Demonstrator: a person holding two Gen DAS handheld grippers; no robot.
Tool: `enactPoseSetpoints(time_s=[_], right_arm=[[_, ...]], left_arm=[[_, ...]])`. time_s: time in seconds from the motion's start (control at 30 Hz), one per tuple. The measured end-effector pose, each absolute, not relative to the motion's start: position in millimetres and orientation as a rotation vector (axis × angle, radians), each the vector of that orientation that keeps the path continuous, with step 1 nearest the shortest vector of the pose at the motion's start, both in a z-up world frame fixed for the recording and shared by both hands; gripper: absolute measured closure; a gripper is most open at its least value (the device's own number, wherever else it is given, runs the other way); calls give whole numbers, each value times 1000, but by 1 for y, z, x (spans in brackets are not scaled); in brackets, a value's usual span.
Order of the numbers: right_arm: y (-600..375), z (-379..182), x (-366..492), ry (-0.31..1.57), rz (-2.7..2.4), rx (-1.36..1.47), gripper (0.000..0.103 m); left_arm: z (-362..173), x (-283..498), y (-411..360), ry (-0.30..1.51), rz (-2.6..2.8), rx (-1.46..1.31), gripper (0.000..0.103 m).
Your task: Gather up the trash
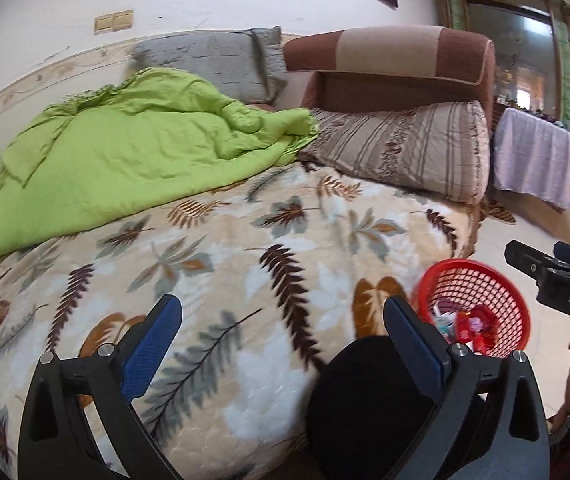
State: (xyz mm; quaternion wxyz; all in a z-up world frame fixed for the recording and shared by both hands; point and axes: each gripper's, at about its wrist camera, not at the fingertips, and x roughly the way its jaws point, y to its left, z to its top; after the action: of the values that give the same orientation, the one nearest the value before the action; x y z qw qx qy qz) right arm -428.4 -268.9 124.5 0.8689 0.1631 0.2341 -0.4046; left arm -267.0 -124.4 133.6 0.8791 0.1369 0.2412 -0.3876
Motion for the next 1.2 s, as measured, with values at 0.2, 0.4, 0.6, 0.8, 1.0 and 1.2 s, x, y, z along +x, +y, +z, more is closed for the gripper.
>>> enactPoseSetpoints(time_s=[0.2, 0.4, 0.6, 0.8, 1.0, 1.2], right_arm=[[-255, 123, -418, 529, -827, 286, 0], [-254, 122, -416, 543, -830, 294, 0], [-255, 121, -415, 552, -828, 299, 0], [-257, 119, -413, 561, -822, 297, 0], [-256, 118, -412, 567, -822, 299, 0], [-256, 118, -411, 568, -821, 298, 0]], left_arm=[[130, -264, -123, 521, -790, 273, 3], [131, -264, -122, 511, -770, 270, 3], [133, -263, -119, 499, -740, 264, 3], [134, -259, -114, 507, -719, 240, 3], [134, -258, -114, 506, -693, 247, 2], [134, -263, -120, 496, -663, 320, 2]])
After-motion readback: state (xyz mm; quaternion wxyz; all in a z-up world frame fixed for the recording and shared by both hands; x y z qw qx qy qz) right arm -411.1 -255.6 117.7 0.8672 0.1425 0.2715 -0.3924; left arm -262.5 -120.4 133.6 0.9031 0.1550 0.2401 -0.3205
